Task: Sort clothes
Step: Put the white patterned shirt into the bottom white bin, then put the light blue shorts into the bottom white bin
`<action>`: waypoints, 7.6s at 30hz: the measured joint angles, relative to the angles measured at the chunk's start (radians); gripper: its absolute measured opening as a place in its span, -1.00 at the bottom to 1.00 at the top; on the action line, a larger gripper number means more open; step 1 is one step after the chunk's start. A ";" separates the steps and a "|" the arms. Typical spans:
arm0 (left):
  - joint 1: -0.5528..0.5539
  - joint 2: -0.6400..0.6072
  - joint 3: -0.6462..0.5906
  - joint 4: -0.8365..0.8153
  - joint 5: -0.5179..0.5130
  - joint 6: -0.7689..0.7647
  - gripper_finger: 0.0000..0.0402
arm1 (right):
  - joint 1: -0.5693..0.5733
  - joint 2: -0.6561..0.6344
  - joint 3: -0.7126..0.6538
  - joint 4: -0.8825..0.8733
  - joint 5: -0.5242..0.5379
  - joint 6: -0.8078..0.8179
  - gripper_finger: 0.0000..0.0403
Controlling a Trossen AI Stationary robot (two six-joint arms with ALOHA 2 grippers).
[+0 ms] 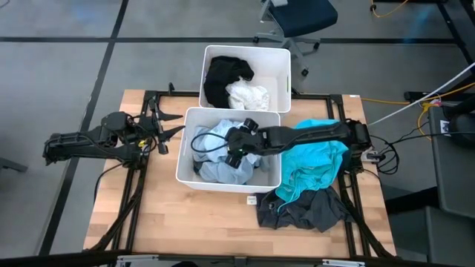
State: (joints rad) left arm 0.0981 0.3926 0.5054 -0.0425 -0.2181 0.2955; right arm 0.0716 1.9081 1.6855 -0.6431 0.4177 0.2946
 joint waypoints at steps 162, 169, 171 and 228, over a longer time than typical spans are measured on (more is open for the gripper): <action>0.000 0.022 0.000 0.008 0.000 0.003 -0.25 | 0.168 -0.335 0.428 0.374 0.498 -0.514 -0.92; 0.000 0.022 0.000 0.010 0.000 0.003 -0.25 | 0.094 -0.301 0.428 0.490 0.237 -0.542 -0.92; 0.000 0.022 0.000 0.010 0.000 0.003 -0.25 | 0.067 -0.282 0.428 0.519 0.164 -0.525 -0.92; 0.000 0.022 0.000 0.006 0.000 0.011 -0.25 | 0.064 0.321 0.464 -0.060 0.053 -0.168 -0.31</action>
State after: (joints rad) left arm 0.0978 0.4149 0.5053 -0.0364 -0.2184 0.3066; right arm 0.1356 2.2294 2.1494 -0.7028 0.4705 0.1270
